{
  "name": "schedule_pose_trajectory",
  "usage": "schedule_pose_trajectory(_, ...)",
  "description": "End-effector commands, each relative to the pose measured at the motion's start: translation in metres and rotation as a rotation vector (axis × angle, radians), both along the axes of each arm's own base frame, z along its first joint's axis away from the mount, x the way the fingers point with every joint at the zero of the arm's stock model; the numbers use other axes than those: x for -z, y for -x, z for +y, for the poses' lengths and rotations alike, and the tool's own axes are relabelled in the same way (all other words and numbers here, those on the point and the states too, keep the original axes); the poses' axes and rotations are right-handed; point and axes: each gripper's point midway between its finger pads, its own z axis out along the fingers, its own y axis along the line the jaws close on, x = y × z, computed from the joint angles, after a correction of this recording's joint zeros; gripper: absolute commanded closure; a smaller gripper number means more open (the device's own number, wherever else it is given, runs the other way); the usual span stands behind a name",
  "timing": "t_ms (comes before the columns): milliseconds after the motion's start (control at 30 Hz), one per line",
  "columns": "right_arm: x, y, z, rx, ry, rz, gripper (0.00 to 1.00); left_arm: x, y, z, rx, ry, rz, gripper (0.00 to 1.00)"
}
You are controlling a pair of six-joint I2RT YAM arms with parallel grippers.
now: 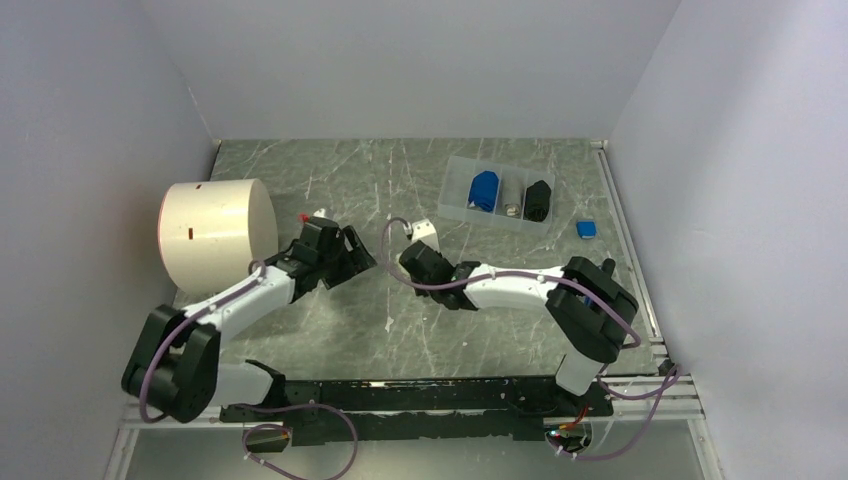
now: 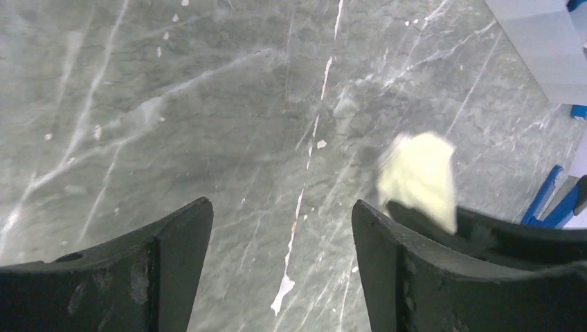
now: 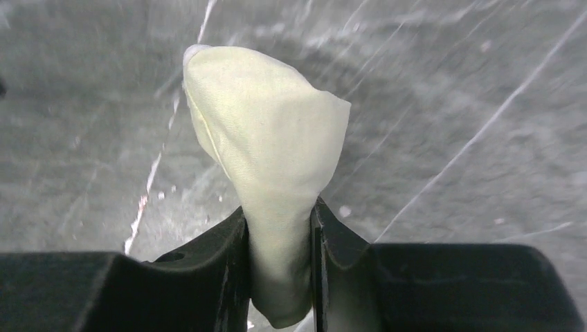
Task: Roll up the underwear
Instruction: Pick up the underwear from the center of the board, then place the underwear in the storage box.
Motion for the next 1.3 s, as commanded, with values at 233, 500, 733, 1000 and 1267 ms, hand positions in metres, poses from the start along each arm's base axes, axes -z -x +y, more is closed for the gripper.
schedule_pose_trajectory(233, -0.132, -0.111, -0.055, 0.387, 0.092, -0.267, 1.0, -0.05, 0.014, 0.029, 0.122, -0.082, -0.061, 0.2)
schedule_pose_trajectory(500, -0.135, -0.185, -0.079, 0.585, 0.151, -0.273, 1.0, -0.055, 0.014, 0.034, 0.197, -0.072, -0.039, 0.2)
schedule_pose_trajectory(733, -0.103, -0.222, -0.083, 0.684, 0.232, -0.226, 1.0, -0.056, 0.016, 0.041, 0.229, -0.044, -0.026, 0.2)
schedule_pose_trajectory(1000, -0.082, -0.242, -0.094, 0.735, 0.246, -0.198, 1.0, -0.053, 0.019, 0.049, 0.238, -0.033, -0.012, 0.21)
schedule_pose_trajectory(1267, -0.062, -0.26, -0.099, 0.704, 0.225, -0.164, 0.93, -0.053, 0.018, 0.052, 0.251, -0.018, -0.015, 0.2)
